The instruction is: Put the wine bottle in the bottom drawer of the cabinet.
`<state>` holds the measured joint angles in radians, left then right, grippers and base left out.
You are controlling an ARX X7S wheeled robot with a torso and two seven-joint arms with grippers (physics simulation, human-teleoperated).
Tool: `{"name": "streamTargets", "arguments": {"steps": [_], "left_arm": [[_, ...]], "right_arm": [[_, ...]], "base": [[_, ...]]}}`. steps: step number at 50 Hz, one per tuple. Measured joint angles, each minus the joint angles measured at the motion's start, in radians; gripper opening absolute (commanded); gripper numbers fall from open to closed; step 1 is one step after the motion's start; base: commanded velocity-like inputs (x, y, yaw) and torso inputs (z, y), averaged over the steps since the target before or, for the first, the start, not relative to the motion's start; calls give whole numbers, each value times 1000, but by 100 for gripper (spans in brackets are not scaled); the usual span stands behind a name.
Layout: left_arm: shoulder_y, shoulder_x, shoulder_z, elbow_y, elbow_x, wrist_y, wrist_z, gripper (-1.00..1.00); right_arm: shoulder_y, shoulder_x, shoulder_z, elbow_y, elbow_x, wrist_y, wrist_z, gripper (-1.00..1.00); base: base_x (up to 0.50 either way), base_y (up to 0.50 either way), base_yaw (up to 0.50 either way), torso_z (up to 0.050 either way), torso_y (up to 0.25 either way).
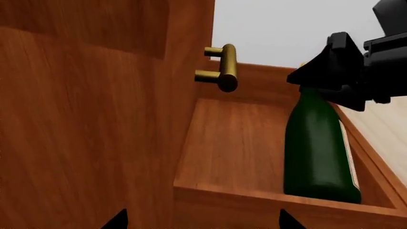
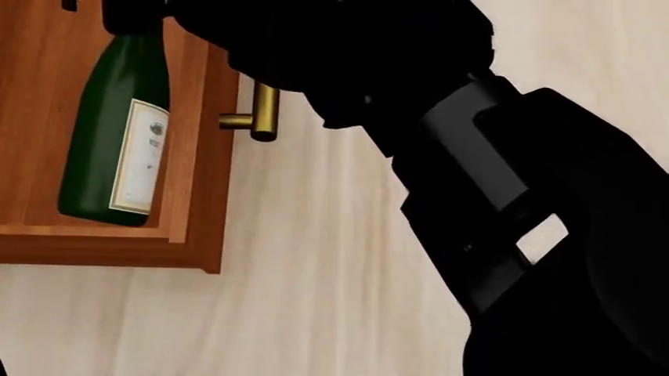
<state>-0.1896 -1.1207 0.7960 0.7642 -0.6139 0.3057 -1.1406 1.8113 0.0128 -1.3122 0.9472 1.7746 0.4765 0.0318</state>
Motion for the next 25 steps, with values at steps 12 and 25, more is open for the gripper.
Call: {"name": "streamTargets", "arguments": {"steps": [12,25], "left_arm": [[11,0,-2,-9,0,16,4,100],[16,2,-4,-13,-1,20,9,100]], "right_arm": [[-19,-3,25,-39,-99,-26,25,-100],[7,-13,-9,-78,-107,-1,15,100]], "base": [[0,0,0,0,-5],[0,0,1,0,-11]]}}
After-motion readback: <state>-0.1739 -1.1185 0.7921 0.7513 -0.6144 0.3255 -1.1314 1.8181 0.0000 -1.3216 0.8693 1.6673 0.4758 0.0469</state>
